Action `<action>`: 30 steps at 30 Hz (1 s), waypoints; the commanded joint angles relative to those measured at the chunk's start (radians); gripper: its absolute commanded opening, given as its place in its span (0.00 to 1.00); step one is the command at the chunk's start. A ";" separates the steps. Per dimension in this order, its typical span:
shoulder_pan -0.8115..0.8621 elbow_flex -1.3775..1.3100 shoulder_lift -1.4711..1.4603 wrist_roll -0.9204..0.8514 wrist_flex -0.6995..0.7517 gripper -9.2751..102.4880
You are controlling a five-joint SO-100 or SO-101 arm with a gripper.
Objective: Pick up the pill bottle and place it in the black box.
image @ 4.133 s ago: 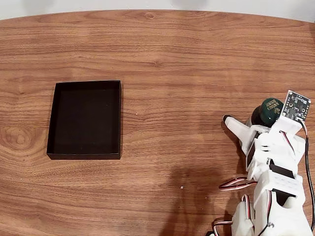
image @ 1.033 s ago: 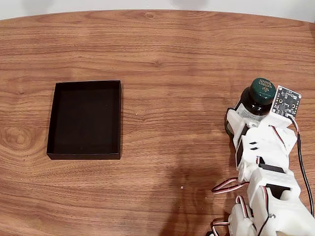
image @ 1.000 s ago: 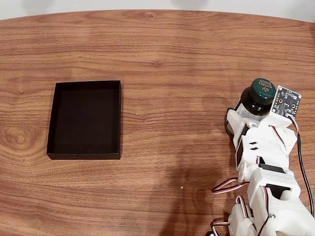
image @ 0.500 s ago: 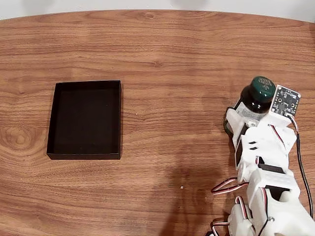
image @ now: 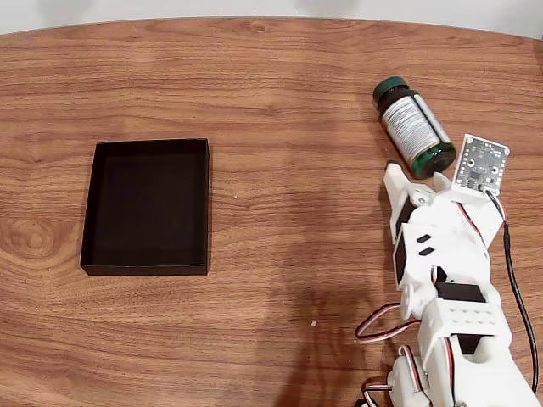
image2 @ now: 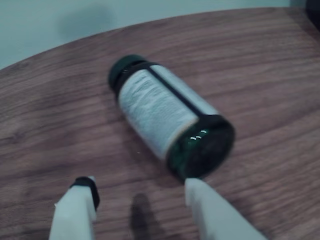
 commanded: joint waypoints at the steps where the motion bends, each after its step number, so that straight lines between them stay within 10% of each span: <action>1: -0.031 -0.072 0.055 0.009 -0.028 0.25; 11: 0.008 -0.084 -0.025 0.014 -0.028 0.31; 30: 0.158 -0.917 -0.583 0.176 0.428 0.47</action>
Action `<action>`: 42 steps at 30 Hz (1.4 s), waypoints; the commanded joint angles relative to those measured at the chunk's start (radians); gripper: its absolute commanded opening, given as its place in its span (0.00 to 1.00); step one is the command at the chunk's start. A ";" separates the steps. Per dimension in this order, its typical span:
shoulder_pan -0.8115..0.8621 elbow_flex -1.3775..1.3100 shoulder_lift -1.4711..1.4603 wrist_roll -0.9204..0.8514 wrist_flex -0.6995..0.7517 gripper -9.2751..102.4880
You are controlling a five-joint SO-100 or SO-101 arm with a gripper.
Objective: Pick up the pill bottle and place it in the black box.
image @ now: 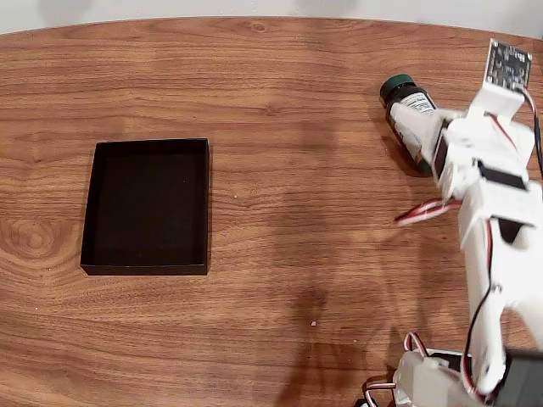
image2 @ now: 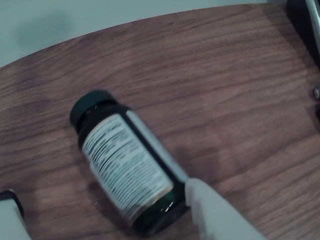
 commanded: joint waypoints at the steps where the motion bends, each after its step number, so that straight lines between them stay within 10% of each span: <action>1: 0.028 -0.233 -0.080 0.083 0.080 0.47; 17: 0.049 -0.735 -0.436 0.324 0.546 0.50; 42: -0.072 -1.177 -0.928 0.311 0.575 0.51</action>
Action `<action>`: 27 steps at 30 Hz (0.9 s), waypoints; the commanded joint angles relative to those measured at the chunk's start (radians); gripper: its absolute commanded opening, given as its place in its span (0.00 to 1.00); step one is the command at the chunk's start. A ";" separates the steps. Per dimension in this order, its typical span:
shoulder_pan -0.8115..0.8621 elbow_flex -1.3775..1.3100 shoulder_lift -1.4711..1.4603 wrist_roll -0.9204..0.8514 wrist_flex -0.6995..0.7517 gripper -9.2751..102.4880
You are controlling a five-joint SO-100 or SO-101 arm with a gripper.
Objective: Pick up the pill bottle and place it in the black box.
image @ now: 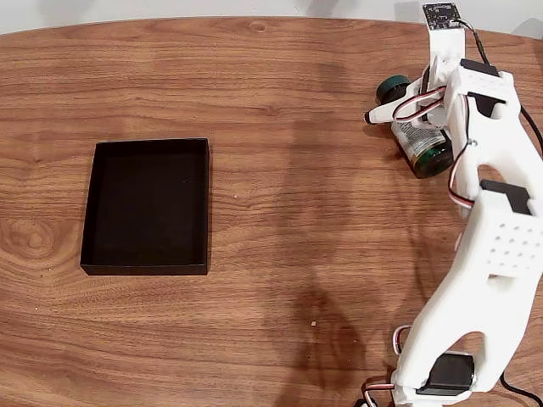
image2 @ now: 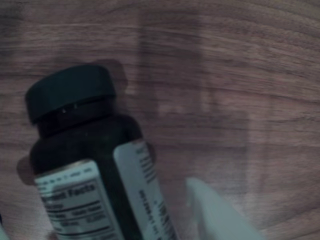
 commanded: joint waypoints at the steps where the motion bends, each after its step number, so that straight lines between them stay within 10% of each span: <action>1: -0.017 -0.124 -0.008 0.008 0.014 0.50; 19: -0.003 -0.244 -0.160 -0.012 0.048 0.46; 27: -0.005 -0.232 -0.153 -0.026 0.048 0.24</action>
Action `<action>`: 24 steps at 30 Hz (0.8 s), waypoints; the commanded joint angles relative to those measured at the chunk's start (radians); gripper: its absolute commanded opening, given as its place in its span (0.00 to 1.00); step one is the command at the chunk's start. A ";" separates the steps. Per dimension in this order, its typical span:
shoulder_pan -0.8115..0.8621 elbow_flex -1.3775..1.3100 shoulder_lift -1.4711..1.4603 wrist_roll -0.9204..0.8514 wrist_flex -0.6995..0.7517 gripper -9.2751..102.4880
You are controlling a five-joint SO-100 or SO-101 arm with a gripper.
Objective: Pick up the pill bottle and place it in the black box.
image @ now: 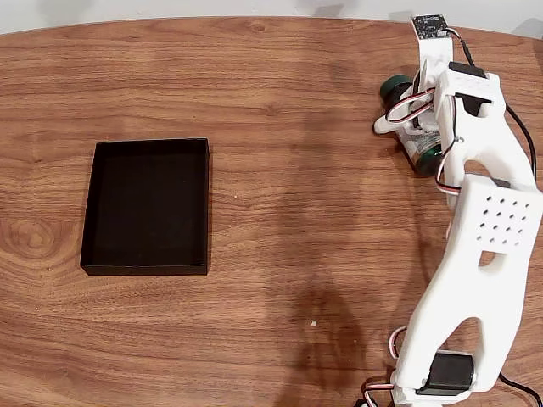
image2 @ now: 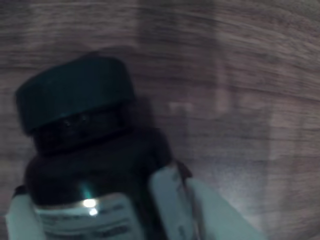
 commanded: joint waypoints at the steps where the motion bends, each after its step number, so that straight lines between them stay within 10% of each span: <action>1: 0.002 -0.048 0.041 -0.018 0.000 0.22; 24: -0.094 0.773 0.772 -0.100 -0.218 0.13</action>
